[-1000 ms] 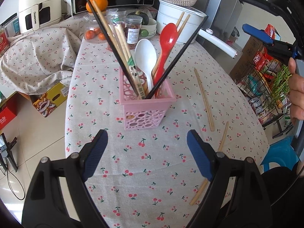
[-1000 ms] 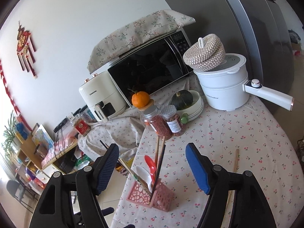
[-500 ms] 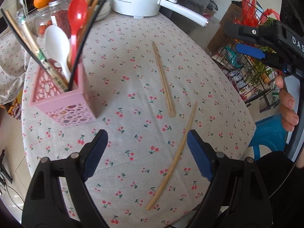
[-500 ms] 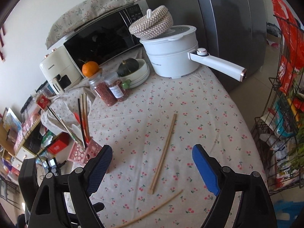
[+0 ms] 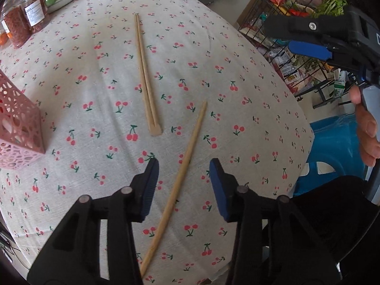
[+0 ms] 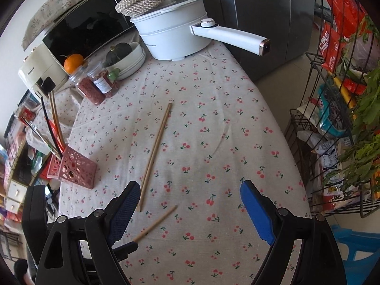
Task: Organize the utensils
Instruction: 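Move the left gripper to a loose wooden chopstick and close on it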
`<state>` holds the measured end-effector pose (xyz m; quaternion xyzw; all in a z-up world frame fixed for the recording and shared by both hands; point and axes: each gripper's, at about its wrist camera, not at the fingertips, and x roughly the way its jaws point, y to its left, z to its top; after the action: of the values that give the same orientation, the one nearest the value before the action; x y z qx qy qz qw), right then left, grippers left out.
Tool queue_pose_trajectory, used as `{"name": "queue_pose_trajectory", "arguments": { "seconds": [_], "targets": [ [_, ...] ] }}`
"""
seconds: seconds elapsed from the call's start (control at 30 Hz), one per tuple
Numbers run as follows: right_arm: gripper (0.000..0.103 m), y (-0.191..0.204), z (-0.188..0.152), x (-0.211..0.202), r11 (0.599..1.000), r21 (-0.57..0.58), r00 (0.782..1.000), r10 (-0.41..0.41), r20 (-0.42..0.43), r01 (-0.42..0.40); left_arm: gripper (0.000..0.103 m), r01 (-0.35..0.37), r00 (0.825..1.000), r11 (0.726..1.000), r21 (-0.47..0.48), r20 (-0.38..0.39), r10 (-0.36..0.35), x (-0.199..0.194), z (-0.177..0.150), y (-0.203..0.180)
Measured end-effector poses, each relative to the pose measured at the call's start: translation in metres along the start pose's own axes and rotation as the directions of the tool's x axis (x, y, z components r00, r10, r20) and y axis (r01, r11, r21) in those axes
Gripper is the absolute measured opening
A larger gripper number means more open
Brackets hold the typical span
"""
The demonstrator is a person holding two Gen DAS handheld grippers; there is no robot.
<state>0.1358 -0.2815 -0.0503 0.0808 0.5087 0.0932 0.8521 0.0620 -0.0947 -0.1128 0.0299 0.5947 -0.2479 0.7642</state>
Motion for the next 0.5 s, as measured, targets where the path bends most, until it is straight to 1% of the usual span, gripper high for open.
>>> {"name": "queue_pose_trajectory", "arguments": {
  "seconds": [0.03, 0.13, 0.23, 0.4, 0.47, 0.5],
  "targets": [
    [0.087, -0.003, 0.0, 0.0, 1.0, 0.004, 1.0, -0.003, -0.003, 0.003, 0.035, -0.002, 1.0, 1.0, 0.006, -0.011, 0.002, 0.004, 0.001, -0.002],
    [0.087, -0.01, -0.001, 0.0, 1.0, 0.017, 1.0, -0.006, -0.008, 0.006, 0.028, -0.023, 0.999, 1.0, 0.021, -0.038, 0.024, 0.013, 0.003, -0.005],
    [0.087, -0.014, -0.001, -0.001, 1.0, 0.023, 1.0, -0.005, -0.008, 0.005, 0.024, -0.039, 0.998, 0.998, 0.039, -0.055, 0.041, 0.018, 0.002, -0.008],
    [0.087, -0.016, 0.0, -0.001, 1.0, 0.019, 1.0, -0.008, -0.01, 0.008, 0.023, -0.073, 0.994, 0.993, 0.095, -0.07, 0.079, 0.023, 0.003, -0.016],
    [0.087, -0.016, 0.0, 0.0, 1.0, 0.018, 1.0, -0.01, -0.015, 0.01, 0.016, -0.109, 0.99, 0.983, 0.151, -0.072, 0.121, 0.026, 0.003, -0.023],
    [0.087, -0.017, 0.0, 0.0, 1.0, 0.018, 1.0, -0.011, -0.017, 0.011, 0.011, -0.125, 0.988, 0.978, 0.166, -0.068, 0.137, 0.027, 0.003, -0.024]
  ]
}}
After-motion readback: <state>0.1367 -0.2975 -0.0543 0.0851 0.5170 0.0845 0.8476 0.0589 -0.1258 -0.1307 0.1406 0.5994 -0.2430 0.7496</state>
